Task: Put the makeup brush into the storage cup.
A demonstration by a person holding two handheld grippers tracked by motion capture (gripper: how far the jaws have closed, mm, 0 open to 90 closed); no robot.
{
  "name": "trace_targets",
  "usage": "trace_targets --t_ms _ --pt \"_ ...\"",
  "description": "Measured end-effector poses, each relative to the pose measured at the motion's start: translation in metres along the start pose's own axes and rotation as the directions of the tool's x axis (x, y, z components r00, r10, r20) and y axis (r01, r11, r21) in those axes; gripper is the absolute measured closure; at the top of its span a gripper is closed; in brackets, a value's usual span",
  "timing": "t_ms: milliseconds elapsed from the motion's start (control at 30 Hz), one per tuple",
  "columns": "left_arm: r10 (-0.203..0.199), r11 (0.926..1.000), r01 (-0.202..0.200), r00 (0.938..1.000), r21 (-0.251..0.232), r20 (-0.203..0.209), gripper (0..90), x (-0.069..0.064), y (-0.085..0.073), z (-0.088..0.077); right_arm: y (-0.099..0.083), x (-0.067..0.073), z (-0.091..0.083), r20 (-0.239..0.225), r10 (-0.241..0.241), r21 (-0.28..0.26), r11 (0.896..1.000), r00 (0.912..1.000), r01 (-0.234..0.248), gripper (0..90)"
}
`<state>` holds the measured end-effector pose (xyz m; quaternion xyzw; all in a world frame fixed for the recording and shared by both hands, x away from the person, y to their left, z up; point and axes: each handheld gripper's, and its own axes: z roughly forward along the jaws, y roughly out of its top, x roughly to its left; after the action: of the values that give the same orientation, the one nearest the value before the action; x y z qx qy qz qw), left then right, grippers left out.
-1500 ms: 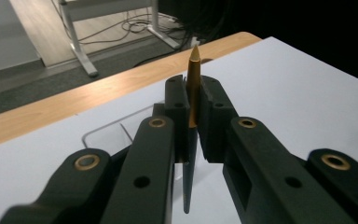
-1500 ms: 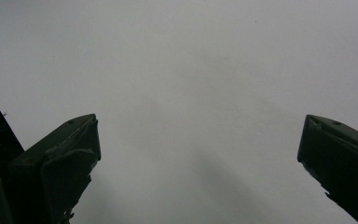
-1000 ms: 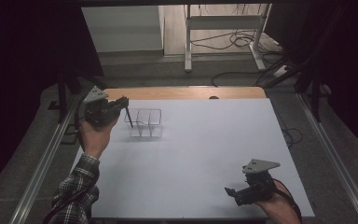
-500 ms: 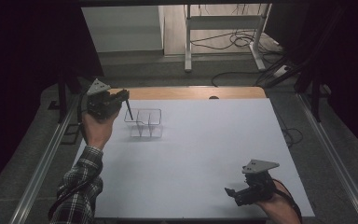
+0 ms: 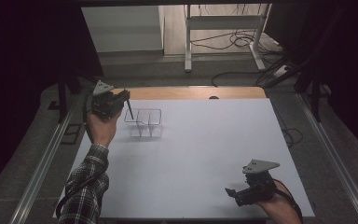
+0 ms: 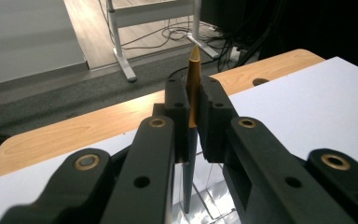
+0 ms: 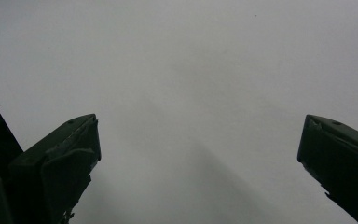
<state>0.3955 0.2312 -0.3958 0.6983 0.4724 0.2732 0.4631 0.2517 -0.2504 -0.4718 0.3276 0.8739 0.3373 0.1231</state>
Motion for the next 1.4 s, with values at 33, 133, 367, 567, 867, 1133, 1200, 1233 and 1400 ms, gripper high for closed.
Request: trace_targets --t_ms 33,133,367,567,867,1133,1200,1233,1400 --pt "-0.003 1.0000 0.003 1.0000 0.002 -0.001 84.1 0.000 -0.001 0.001 0.000 0.000 0.000 0.001 -0.001 0.001 1.000 1.0000 0.001 0.0" --pt "-0.006 0.9999 0.006 1.0000 0.008 -0.007 84.1 0.001 -0.005 0.005 0.000 0.000 0.000 0.002 -0.004 0.001 1.000 1.0000 0.004 0.0" --pt "-0.016 0.9997 0.016 0.9998 0.017 -0.012 84.1 0.002 -0.015 0.013 -0.001 0.000 0.000 0.004 -0.004 -0.002 1.000 1.0000 0.004 0.0" --pt "-0.031 0.9992 0.031 0.9994 0.023 -0.013 84.1 0.003 -0.025 0.018 -0.001 -0.001 -0.001 0.004 -0.005 -0.008 1.000 1.0000 0.005 0.0" --pt "-0.046 0.9983 0.047 0.9987 0.035 -0.020 84.1 0.002 -0.040 0.026 -0.001 -0.001 -0.001 0.004 0.002 -0.008 1.000 1.0000 -0.002 0.0" --pt "-0.054 0.9970 0.055 0.9984 0.053 -0.018 84.0 0.001 -0.048 0.032 -0.001 0.000 0.001 0.002 -0.009 0.002 1.000 1.0000 0.009 0.0" --pt "-0.056 0.9968 0.057 0.9982 0.055 -0.018 83.9 0.001 -0.050 0.033 -0.002 0.000 0.001 0.001 -0.009 0.005 1.000 1.0000 0.009 0.0" --pt "-0.059 0.9967 0.060 0.9981 0.055 -0.016 83.9 0.001 -0.050 0.034 -0.002 0.000 0.001 0.002 -0.010 0.007 1.000 0.9999 0.010 0.0" --pt "-0.058 0.9962 0.058 0.9983 0.065 -0.010 83.4 0.000 -0.052 0.036 -0.002 0.001 0.002 -0.001 -0.015 0.017 1.000 0.9999 0.015 0.0"
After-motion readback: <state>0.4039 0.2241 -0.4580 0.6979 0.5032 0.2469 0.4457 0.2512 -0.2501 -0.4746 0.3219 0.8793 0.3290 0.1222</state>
